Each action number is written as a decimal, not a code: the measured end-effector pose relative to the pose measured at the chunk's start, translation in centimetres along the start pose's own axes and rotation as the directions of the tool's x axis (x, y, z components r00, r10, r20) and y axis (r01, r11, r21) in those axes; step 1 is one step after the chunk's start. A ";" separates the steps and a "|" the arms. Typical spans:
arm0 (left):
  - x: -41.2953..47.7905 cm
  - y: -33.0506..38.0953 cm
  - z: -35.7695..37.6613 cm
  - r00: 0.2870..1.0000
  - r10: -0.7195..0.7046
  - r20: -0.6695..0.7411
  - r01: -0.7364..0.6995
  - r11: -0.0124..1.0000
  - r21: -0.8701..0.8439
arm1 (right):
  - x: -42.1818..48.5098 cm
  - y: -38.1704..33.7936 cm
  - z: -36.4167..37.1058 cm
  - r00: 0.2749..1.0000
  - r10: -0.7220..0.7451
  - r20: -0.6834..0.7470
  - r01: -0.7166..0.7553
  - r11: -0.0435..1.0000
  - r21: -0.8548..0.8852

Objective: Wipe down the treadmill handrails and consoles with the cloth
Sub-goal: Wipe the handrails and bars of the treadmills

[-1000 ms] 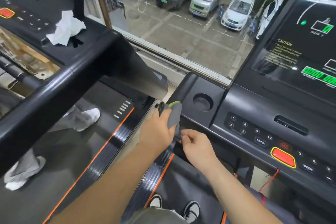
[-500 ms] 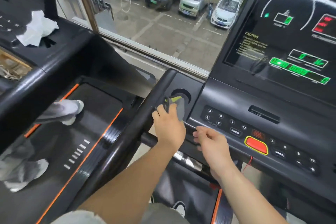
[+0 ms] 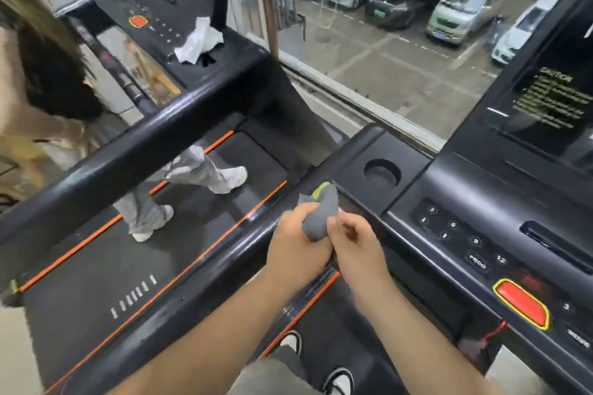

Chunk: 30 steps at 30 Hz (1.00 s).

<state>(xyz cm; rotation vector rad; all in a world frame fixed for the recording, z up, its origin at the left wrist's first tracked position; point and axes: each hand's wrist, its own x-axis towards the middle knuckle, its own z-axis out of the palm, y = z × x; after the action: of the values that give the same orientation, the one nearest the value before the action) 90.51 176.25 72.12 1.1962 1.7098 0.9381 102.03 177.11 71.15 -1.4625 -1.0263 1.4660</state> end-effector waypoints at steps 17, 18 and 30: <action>2.3 -4.2 -10.6 1.000 -0.018 -0.025 0.021 0.994 0.107 | 5.4 -2.5 4.8 0.982 -0.021 -0.189 -0.066 0.895 -0.442; 2.5 -4.6 -10.8 1.000 -0.006 -0.007 0.007 0.991 0.134 | 5.7 -1.5 5.7 0.987 -0.010 -0.161 -0.072 0.865 -0.496; 6.7 -6.4 -10.2 0.997 -0.078 0.002 0.077 0.980 0.182 | 9.0 5.3 7.5 0.827 -0.549 0.122 0.374 0.375 -0.848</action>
<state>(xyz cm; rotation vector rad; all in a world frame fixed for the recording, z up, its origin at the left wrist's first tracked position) 77.61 179.78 68.76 1.2387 1.8520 0.7409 94.46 183.71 63.08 -1.6630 -2.0176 0.3171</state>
